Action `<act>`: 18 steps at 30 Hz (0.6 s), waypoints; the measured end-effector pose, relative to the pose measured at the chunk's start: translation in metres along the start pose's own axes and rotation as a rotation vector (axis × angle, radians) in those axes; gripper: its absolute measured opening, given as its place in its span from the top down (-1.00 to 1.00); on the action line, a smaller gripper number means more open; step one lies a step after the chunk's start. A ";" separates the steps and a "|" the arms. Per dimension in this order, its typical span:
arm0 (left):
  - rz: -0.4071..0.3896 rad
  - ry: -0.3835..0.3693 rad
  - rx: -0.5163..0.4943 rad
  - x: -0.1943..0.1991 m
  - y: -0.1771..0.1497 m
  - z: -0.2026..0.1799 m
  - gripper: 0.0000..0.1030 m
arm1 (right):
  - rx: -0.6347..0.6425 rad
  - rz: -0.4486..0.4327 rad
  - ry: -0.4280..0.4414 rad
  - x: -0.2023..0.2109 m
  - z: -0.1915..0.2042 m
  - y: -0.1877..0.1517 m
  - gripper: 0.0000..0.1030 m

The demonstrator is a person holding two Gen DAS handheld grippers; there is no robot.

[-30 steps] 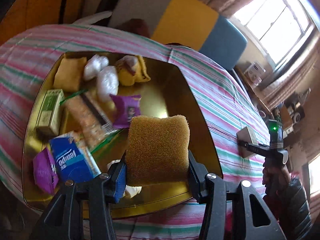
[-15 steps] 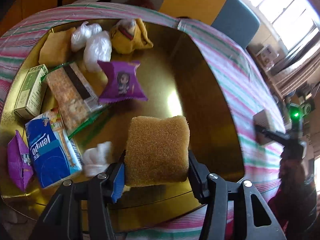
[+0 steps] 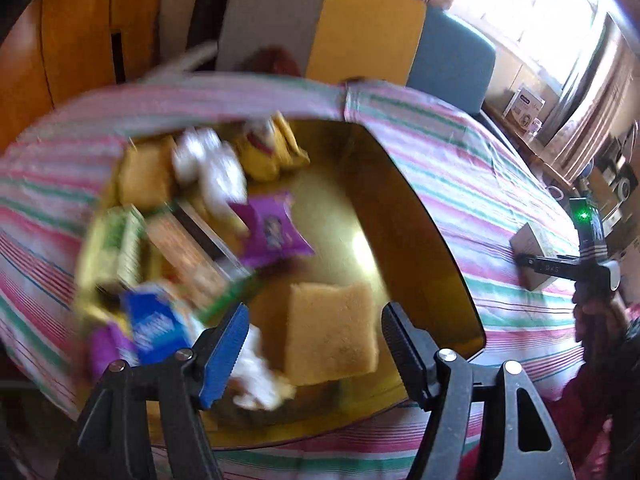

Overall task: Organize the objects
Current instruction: 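Carry the white box over the tray and release it with the right tool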

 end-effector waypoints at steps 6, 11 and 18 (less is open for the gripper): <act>-0.048 0.034 0.014 0.022 0.008 0.033 -0.28 | 0.004 -0.003 -0.003 0.000 0.000 -0.001 -0.02; -0.078 0.040 0.028 0.038 0.007 0.058 -0.17 | 0.003 0.008 -0.026 0.002 0.002 0.000 -0.01; -0.119 0.021 0.073 0.045 0.013 0.075 -0.17 | 0.002 -0.128 -0.006 0.071 0.051 0.026 -0.01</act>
Point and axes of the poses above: each gripper's, at about its wrist camera, not at the fingertips, and x roughly against the way its jaws point, z to its left, y to its top, the point moved 4 cm from there along -x, roughly the way its jaws point, and after that the axes turned 10 degrees about x, right-handed, at the moved point
